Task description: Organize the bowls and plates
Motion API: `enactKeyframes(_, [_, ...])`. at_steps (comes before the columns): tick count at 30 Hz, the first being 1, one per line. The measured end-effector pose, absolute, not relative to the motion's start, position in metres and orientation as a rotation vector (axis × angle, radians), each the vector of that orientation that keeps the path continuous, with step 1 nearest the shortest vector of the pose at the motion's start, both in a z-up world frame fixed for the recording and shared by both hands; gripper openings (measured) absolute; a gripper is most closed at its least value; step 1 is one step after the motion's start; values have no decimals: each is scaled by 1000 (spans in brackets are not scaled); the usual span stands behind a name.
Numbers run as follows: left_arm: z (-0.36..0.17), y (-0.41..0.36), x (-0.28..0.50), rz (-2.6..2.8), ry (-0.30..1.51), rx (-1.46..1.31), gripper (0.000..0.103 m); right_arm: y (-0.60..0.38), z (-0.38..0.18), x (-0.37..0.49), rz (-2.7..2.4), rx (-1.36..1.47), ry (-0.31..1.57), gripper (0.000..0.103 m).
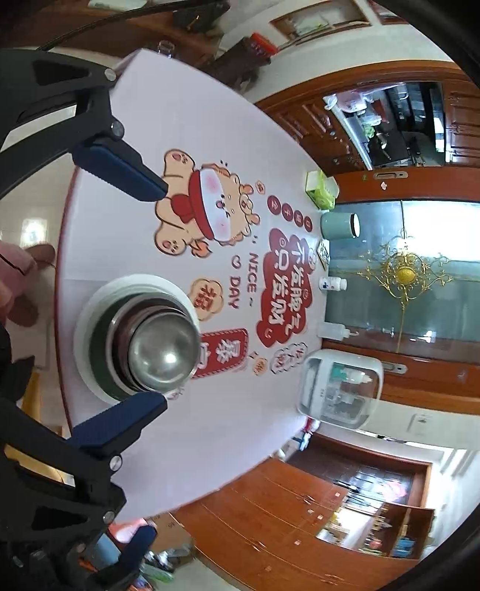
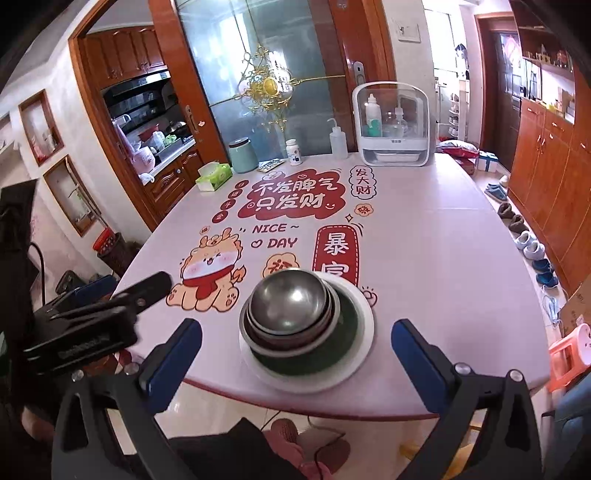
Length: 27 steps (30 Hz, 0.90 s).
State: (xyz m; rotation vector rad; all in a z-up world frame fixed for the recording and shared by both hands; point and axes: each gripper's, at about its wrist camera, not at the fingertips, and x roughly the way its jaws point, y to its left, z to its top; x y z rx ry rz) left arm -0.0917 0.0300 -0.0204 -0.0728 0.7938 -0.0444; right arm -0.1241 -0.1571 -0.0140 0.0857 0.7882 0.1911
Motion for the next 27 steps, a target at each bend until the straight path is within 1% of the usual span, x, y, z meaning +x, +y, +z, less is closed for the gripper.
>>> enactKeyframes(8, [-29, 21, -109, 27, 768, -68, 102, -161, -26, -144, 126, 60, 801, 103])
enactKeyframes(15, [-21, 14, -111, 40, 732, -33, 102, -164, -26, -142, 106, 69, 808, 103])
enactKeyframes(21, [-19, 10, -110, 43, 722, -12, 102, -163, -36, -133, 129, 93, 873, 103])
enactKeyframes(27, [-17, 10, -108, 54, 717, -6, 102, -162, -36, -129, 138, 94, 875, 103])
